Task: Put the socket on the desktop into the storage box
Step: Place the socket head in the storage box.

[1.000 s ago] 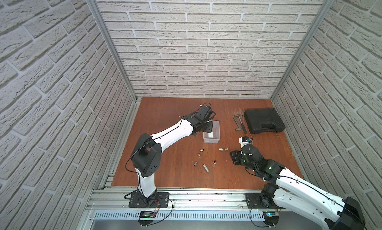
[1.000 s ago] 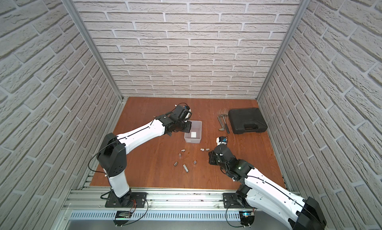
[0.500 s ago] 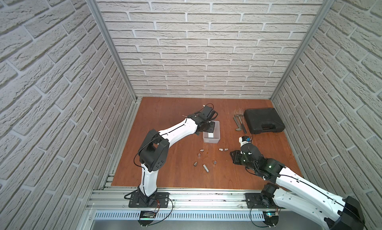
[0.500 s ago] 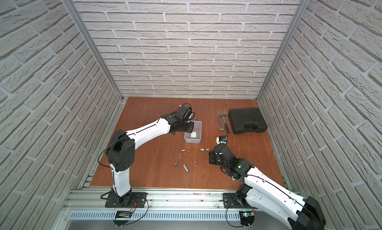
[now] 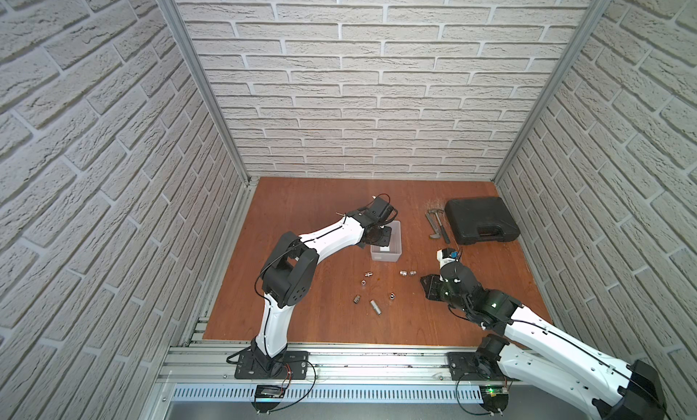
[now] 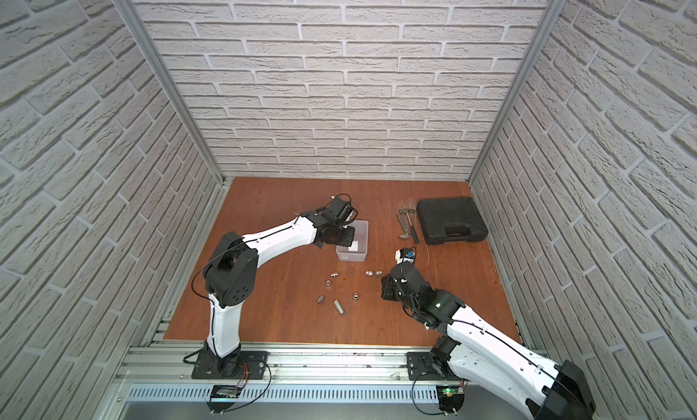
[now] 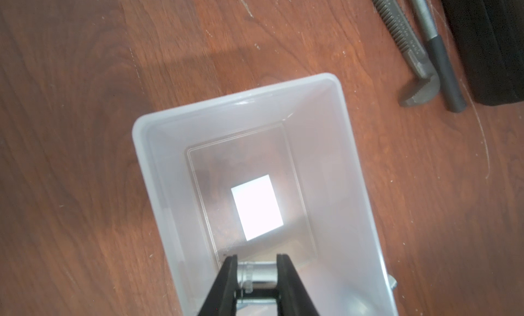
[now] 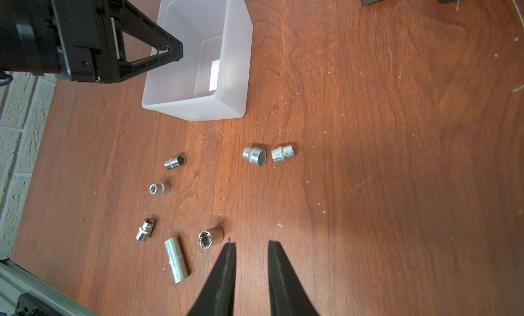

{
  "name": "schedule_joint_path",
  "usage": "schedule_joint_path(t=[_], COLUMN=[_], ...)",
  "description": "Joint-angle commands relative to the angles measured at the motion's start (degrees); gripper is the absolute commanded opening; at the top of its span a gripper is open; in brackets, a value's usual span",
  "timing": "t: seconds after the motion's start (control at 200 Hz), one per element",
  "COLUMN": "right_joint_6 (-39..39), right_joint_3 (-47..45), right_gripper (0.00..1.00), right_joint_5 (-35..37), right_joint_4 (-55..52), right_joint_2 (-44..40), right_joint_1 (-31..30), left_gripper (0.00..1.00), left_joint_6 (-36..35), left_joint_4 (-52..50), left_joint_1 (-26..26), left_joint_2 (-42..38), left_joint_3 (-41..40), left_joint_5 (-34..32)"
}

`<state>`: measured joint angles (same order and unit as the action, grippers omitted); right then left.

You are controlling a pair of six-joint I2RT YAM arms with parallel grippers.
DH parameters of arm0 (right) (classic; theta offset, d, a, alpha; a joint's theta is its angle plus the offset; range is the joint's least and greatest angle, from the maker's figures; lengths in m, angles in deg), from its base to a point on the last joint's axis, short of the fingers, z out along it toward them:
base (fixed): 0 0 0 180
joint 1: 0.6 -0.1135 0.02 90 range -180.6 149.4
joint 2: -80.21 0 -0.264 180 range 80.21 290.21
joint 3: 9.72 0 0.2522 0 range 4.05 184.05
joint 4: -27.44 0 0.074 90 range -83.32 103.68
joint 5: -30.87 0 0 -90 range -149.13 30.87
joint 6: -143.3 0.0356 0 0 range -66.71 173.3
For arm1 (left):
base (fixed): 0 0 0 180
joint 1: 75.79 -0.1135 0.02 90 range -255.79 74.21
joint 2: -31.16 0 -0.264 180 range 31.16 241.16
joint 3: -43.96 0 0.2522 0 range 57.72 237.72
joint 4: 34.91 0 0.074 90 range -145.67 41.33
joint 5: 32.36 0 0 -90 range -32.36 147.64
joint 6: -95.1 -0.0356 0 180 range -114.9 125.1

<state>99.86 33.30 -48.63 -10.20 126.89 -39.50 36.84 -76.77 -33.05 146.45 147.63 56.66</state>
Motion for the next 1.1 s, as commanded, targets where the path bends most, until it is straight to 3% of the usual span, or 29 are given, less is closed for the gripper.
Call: schedule_joint_path(t=[0.0, 0.945, 1.095], right_joint_6=[0.3, 0.8, 0.8], right_joint_3=[-0.5, -2.1, -2.0], right_gripper=[0.26, 0.27, 0.26], right_joint_5=[1.1, 1.6, 1.2], right_joint_4=[0.2, 0.8, 1.1], right_joint_2=[-1.1, -1.5, -1.2], right_joint_1=[-0.3, -0.3, -0.3], left_gripper=[0.0, 0.0, 0.14], left_joint_6=[0.5, 1.5, 1.4], left_joint_4=[2.3, 5.0, 5.3], left_joint_1=[-0.4, -1.4, -1.5], left_joint_2=[0.5, 3.8, 4.1], left_joint_3=[1.4, 3.4, 3.4], left_joint_5=[0.1, 0.1, 0.8])
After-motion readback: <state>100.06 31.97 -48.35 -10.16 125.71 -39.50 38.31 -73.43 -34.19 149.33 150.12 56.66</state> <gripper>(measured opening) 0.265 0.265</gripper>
